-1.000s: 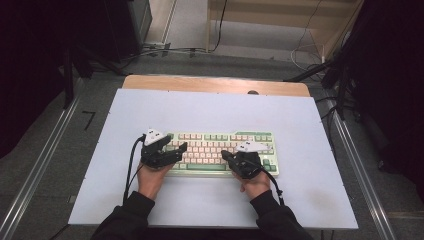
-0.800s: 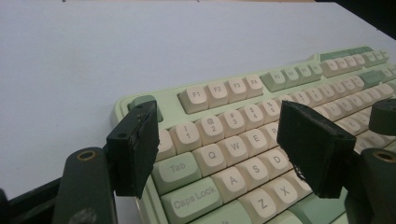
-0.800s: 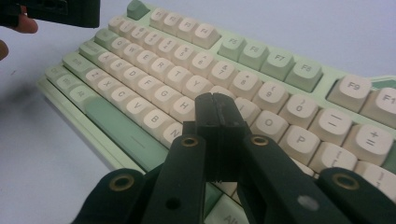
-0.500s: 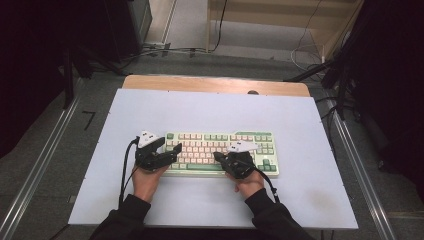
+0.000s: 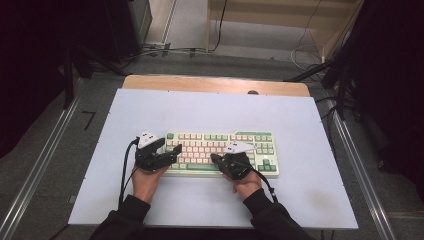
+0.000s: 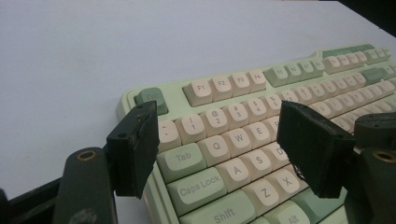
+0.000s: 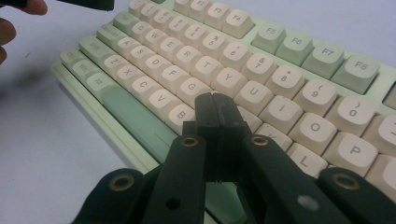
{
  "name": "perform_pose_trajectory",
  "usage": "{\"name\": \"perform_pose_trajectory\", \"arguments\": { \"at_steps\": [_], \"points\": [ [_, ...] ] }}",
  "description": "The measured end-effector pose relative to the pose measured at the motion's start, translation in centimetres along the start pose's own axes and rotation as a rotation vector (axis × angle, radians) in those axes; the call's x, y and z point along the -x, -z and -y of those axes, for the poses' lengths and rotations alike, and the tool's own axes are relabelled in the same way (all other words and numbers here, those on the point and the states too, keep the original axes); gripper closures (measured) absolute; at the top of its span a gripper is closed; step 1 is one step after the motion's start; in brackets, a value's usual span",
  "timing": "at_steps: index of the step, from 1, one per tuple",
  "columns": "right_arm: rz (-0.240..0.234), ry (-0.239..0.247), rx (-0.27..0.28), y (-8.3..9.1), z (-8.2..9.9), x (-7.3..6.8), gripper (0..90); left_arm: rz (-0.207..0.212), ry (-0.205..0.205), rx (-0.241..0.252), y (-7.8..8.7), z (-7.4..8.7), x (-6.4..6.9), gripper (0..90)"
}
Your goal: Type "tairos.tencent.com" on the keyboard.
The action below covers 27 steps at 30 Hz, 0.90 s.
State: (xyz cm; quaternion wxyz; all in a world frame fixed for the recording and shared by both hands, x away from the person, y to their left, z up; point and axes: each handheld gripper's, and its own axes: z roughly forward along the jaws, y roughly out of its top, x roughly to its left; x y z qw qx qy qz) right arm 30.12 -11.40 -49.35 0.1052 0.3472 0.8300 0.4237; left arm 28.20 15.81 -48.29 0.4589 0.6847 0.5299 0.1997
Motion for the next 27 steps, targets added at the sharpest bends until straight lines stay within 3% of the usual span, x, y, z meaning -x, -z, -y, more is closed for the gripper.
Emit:
{"name": "perform_pose_trajectory", "arguments": {
  "at_steps": [27],
  "points": [
    [-0.002,0.011,-0.022,-0.49,-0.04,-0.34,87.7,-0.002,0.004,-0.002,0.13,0.06,-0.07,30.0]
  ]
}}
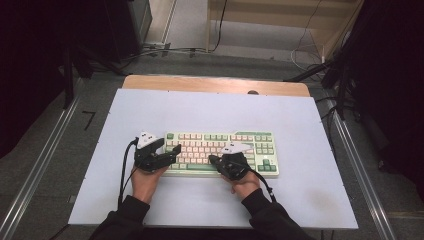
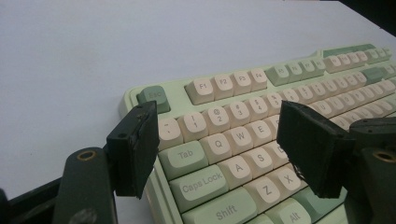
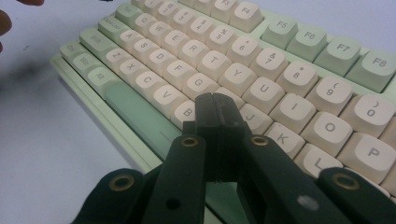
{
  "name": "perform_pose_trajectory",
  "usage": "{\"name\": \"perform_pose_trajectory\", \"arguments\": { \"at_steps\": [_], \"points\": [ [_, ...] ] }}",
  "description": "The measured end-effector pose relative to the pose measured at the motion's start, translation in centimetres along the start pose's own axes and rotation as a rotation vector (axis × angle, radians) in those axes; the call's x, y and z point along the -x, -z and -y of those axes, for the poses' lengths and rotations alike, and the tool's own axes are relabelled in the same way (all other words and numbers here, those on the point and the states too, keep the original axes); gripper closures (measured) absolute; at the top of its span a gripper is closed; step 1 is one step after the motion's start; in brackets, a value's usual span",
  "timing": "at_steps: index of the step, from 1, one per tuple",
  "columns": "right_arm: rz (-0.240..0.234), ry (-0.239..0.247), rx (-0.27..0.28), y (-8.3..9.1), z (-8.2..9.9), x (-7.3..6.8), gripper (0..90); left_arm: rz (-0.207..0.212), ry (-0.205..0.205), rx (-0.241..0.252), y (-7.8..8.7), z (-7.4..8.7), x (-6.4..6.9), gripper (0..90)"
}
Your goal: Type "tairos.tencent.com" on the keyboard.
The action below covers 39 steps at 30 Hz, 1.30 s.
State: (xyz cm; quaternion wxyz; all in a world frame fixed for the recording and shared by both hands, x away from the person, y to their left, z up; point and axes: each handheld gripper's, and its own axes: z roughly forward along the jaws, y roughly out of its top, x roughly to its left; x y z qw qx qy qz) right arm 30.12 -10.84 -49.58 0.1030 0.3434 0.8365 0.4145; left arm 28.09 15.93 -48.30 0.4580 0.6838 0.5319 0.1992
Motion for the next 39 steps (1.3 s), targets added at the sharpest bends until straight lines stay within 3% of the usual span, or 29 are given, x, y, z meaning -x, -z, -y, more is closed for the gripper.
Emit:
{"name": "perform_pose_trajectory", "arguments": {
  "at_steps": [2,7,9,12,17,20,26,39],
  "points": [
    [-0.001,-0.005,0.017,0.3,-0.1,0.0,85.4,0.001,-0.001,0.002,0.0,0.0,0.0,30.0],
    [0.005,-0.045,0.070,1.2,-0.5,0.6,51.1,0.013,-0.004,0.005,0.0,-0.1,0.1,31.4],
    [0.031,-0.060,0.085,1.4,-0.5,0.8,38.4,0.028,-0.018,0.013,0.0,-0.1,0.2,38.8],
    [0.056,-0.077,0.095,1.6,-0.5,1.1,29.0,0.070,-0.043,0.019,0.0,-0.1,0.4,59.8],
    [0.076,-0.085,0.087,1.7,-0.2,1.1,26.8,0.152,-0.070,-0.008,-0.5,-0.3,1.0,88.9],
    [0.082,-0.089,0.084,1.9,0.0,1.2,26.7,0.190,-0.080,-0.026,-0.9,-0.5,1.3,90.0],
    [0.099,-0.101,0.077,2.5,0.8,1.5,26.7,0.218,-0.099,-0.033,-2.1,-1.0,2.0,90.0],
    [0.154,-0.158,0.076,4.4,2.4,2.7,27.4,0.234,-0.143,-0.092,-5.1,-1.3,4.0,90.0]
  ]
}}
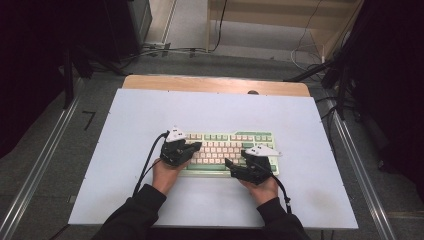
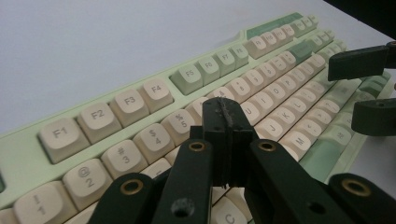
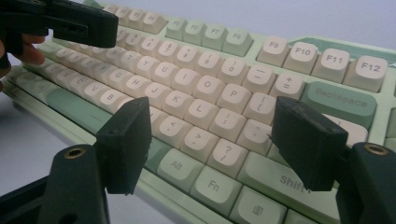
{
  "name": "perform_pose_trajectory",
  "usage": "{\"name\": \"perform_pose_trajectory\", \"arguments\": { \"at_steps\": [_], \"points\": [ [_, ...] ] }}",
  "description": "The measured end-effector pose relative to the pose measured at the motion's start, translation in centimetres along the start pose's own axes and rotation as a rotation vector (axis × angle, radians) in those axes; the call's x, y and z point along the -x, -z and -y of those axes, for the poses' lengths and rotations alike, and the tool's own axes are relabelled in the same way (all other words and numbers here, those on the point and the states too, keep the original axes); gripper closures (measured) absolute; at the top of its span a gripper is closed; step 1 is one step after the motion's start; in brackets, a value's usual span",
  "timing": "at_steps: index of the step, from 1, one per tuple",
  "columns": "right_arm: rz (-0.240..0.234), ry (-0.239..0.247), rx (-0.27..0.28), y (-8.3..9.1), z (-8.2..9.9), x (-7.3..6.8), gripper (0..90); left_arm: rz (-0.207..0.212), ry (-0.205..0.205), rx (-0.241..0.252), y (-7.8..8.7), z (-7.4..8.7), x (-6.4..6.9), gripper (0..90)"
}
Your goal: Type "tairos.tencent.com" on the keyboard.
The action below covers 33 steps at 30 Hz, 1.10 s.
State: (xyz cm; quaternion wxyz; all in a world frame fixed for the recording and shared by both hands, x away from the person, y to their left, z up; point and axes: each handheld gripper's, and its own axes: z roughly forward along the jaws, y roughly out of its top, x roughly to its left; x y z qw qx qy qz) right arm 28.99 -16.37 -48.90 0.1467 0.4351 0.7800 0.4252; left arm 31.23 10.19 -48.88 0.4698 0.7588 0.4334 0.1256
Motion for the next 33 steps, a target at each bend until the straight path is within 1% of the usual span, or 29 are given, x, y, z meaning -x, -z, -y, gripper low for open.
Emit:
{"name": "perform_pose_trajectory", "arguments": {
  "at_steps": [2,5,8,12,17,22,26,27,31,33],
  "points": [
    [0.001,-0.007,0.002,0.1,0.1,0.1,27.6,0.001,-0.004,-0.004,-0.3,0.0,0.2,90.0],
    [0.002,-0.008,0.006,0.2,0.1,0.1,27.8,-0.017,-0.026,-0.012,-0.5,0.0,0.4,90.0],
    [0.002,-0.007,0.004,0.2,0.1,0.1,27.9,-0.022,-0.024,-0.021,-0.7,-0.1,0.5,90.0],
    [0.002,-0.006,0.003,0.2,0.1,0.0,28.0,-0.044,-0.044,-0.033,-0.9,-0.1,0.7,90.0],
    [0.001,-0.006,0.006,0.3,0.1,0.1,28.1,-0.057,-0.041,-0.043,-1.1,-0.1,0.7,90.0],
    [0.002,-0.006,0.004,0.3,0.1,0.1,28.1,-0.058,-0.042,-0.053,-1.2,-0.1,0.7,90.0],
    [0.002,-0.007,0.002,0.2,0.1,0.0,28.2,-0.068,-0.044,-0.070,-1.3,-0.1,0.8,90.0],
    [0.001,-0.007,0.001,0.2,0.1,0.0,28.2,-0.067,-0.045,-0.085,-1.4,-0.1,0.8,90.0],
    [0.000,-0.006,0.002,0.2,0.1,0.0,28.2,-0.058,-0.042,-0.085,-1.4,-0.2,0.8,90.0],
    [0.001,-0.007,0.002,0.2,0.0,0.0,28.2,-0.052,-0.040,-0.075,-1.3,-0.2,0.9,90.0]
  ]
}}
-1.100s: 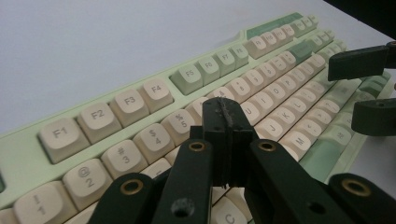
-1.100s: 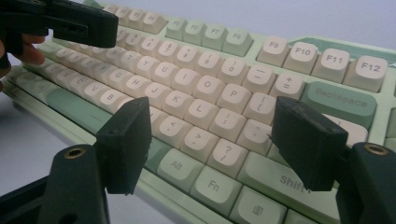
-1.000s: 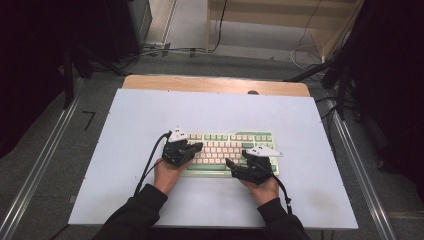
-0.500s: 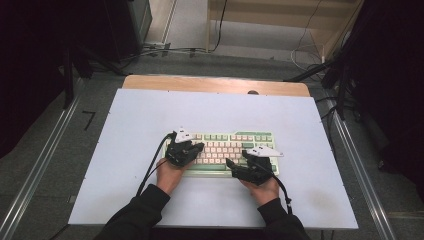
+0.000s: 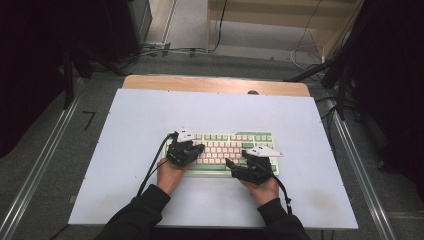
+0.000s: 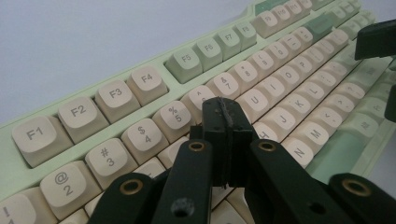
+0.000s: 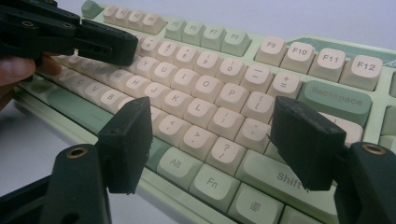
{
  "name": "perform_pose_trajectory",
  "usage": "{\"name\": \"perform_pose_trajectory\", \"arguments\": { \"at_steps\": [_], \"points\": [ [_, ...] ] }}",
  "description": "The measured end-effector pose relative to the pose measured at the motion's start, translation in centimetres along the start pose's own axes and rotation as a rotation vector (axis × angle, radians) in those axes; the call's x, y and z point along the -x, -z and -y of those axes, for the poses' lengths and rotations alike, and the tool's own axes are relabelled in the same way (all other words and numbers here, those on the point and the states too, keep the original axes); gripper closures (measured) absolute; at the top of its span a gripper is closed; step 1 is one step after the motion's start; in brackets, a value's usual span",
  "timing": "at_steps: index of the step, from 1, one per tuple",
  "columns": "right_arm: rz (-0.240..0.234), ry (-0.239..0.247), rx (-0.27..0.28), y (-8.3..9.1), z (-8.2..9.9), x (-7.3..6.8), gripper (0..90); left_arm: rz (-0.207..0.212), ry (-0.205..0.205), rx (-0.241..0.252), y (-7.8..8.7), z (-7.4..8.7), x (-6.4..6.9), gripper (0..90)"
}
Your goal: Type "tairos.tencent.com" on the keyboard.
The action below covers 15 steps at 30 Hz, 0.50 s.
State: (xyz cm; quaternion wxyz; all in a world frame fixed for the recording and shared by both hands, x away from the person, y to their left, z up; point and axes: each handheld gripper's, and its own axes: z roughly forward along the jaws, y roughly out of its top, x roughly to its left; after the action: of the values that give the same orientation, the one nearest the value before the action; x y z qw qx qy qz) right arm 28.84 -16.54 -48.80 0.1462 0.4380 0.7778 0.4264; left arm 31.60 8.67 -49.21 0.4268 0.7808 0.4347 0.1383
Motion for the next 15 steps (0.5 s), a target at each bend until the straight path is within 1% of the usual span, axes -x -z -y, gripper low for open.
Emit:
{"name": "perform_pose_trajectory", "arguments": {
  "at_steps": [3,6,10,11,14,15],
  "points": [
    [-0.001,-0.003,0.003,0.0,0.0,0.0,28.2,0.002,0.002,0.022,0.5,-0.1,0.0,90.0],
    [-0.001,-0.002,0.003,0.0,-0.1,0.1,28.1,0.009,-0.001,0.033,0.9,-0.2,-0.1,85.8],
    [-0.003,0.004,0.006,-0.1,-0.1,0.0,28.2,0.024,0.022,0.059,1.4,-0.3,-0.2,75.7],
    [-0.004,0.003,0.005,-0.1,-0.2,0.0,28.1,0.027,0.022,0.066,1.5,-0.3,-0.2,72.5],
    [-0.007,0.004,0.004,-0.2,-0.2,-0.1,28.2,0.015,0.026,0.084,1.9,-0.2,-0.2,62.1],
    [-0.008,0.008,0.006,-0.3,-0.3,-0.1,28.2,0.011,0.036,0.091,2.0,-0.2,-0.3,58.8]
  ]
}}
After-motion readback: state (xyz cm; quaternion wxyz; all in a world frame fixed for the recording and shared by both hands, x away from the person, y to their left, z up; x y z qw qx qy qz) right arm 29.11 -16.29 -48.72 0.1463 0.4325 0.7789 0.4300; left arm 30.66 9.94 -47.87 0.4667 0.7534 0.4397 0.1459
